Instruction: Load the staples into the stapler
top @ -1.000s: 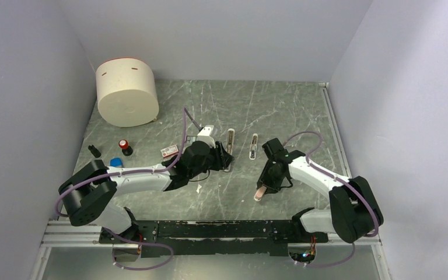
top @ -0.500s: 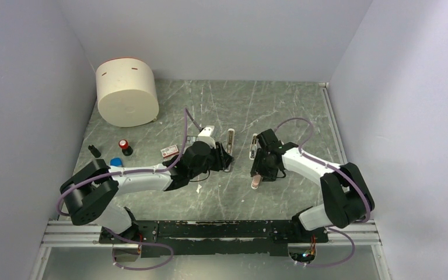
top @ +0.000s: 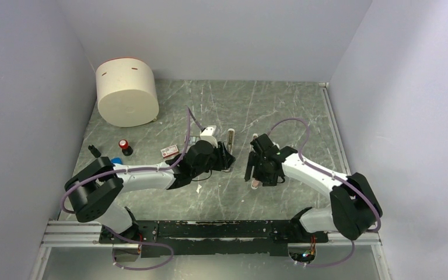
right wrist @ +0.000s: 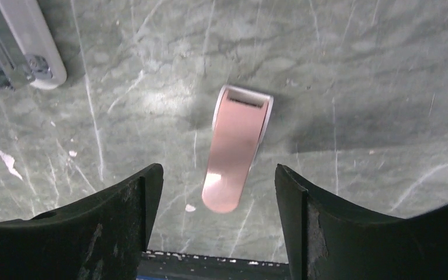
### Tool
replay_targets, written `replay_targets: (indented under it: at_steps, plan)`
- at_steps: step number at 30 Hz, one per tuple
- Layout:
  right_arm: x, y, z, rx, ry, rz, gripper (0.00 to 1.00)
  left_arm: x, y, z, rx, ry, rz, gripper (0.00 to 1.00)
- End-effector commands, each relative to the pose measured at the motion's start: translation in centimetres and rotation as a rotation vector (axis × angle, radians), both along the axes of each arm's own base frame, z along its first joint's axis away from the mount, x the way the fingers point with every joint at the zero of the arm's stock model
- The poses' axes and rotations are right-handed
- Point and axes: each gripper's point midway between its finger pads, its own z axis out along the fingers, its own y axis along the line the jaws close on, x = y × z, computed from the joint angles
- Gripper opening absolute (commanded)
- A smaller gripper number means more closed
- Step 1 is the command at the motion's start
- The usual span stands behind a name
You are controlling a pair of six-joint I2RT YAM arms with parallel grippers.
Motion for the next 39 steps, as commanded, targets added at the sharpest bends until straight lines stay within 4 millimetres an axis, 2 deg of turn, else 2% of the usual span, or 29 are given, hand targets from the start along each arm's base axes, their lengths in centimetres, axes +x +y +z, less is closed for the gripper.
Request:
replay_targets:
  at_steps: [1,5,10,15,20,26,31,36,39]
  plan:
    - [-1.6,-1.0,0.5,-0.047,0.015,-0.031,0.71,0.5,-0.8,0.5,-0.028,-0.001,-0.004,0.43]
    - [-1.8,-0.9,0.3,-0.051,0.027,-0.03,0.57,0.5,-1.1,0.3,-0.029,0.006,-0.011,0.43]
    - [-1.5,-0.8,-0.2,-0.06,0.018,-0.035,0.5,0.3,-1.1,0.0,-0.025,0.015,-0.016,0.44]
    - [-0.4,-0.6,0.2,-0.056,-0.028,-0.039,0.42,0.1,-1.4,-0.1,-0.039,0.021,-0.034,0.44]
    - [-0.1,-0.8,0.2,-0.072,-0.036,-0.046,0.36,0.0,-1.5,-0.5,-0.033,0.029,-0.041,0.44]
    - [0.1,-0.5,0.4,-0.056,-0.045,-0.039,0.22,-0.6,-2.0,-0.9,-0.046,0.045,-0.076,0.47]
    - [0.8,0.7,1.6,-0.002,-0.069,-0.019,0.19,-1.7,-3.1,-1.7,-0.075,0.071,-0.154,0.54]
    - [1.1,1.7,2.1,0.071,-0.057,-0.028,0.18,-2.9,-4.7,-2.9,-0.088,0.109,-0.241,0.66]
    - [1.2,1.5,2.3,0.101,-0.055,-0.049,0.17,-3.2,-5.2,-3.6,-0.085,0.125,-0.264,0.62]
